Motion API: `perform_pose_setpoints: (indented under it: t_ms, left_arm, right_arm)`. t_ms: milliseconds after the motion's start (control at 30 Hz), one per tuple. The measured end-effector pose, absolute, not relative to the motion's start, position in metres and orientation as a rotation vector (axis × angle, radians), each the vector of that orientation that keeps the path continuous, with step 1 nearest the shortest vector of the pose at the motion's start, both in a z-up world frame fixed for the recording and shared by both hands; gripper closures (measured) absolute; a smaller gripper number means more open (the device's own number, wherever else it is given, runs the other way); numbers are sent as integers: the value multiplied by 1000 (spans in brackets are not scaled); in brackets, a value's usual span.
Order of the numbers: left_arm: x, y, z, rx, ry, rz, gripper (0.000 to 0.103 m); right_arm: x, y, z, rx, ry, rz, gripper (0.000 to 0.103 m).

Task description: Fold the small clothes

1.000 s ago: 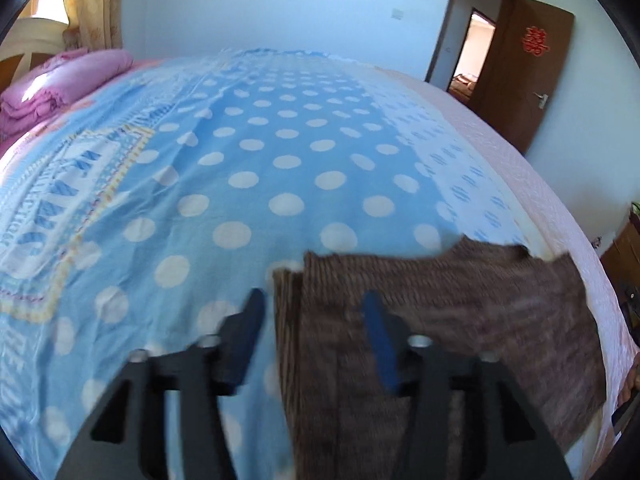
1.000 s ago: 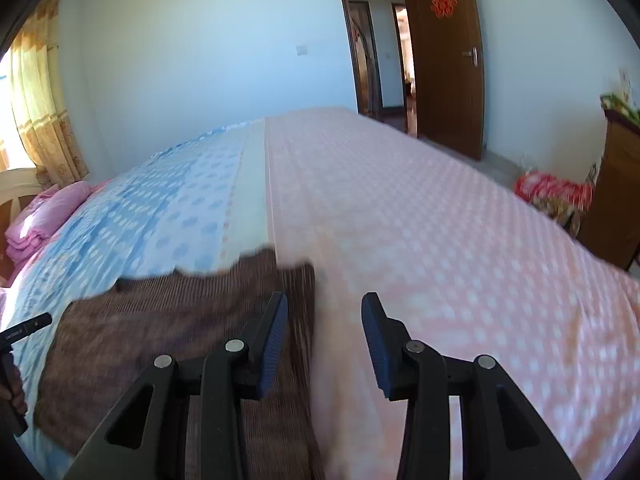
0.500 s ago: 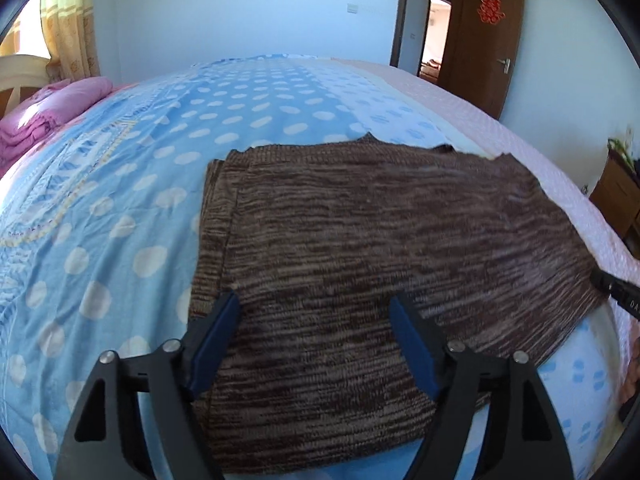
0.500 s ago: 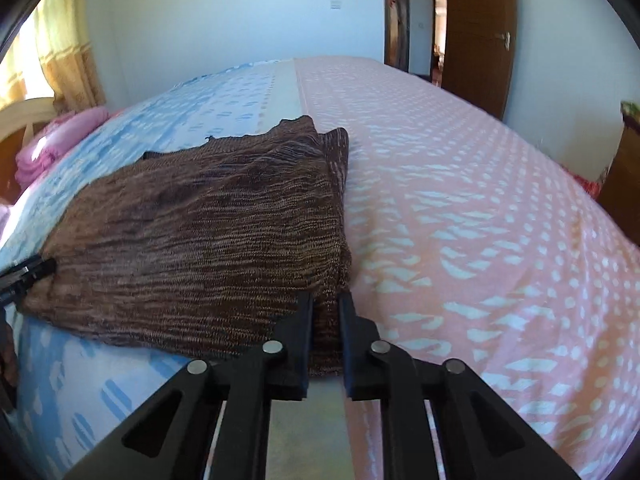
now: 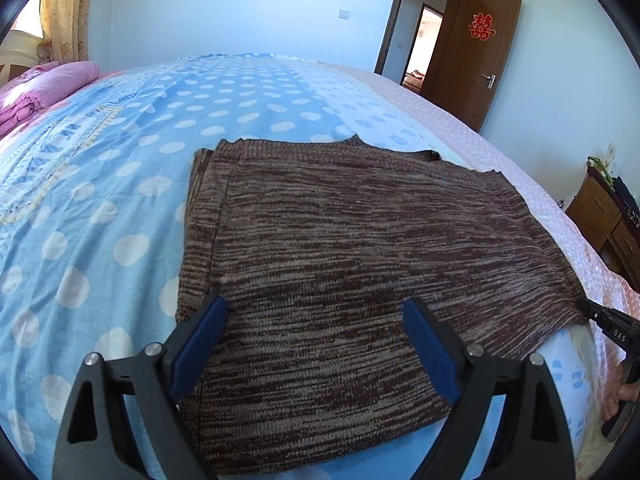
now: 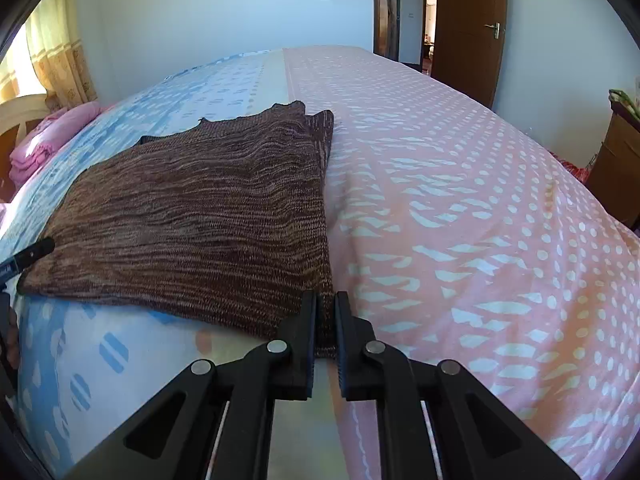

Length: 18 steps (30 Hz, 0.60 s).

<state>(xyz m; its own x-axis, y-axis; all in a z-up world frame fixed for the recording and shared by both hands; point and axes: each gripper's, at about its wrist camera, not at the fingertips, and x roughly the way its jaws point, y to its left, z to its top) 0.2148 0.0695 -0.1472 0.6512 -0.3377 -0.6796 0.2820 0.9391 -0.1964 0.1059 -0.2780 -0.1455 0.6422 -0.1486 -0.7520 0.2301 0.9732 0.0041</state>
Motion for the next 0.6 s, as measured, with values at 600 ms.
perform_pose_setpoints:
  t_ms: [600]
  left_arm:
    - [212, 70, -149, -77, 786, -359, 4]
  right_arm:
    - [256, -232, -144, -24, 838, -166, 98]
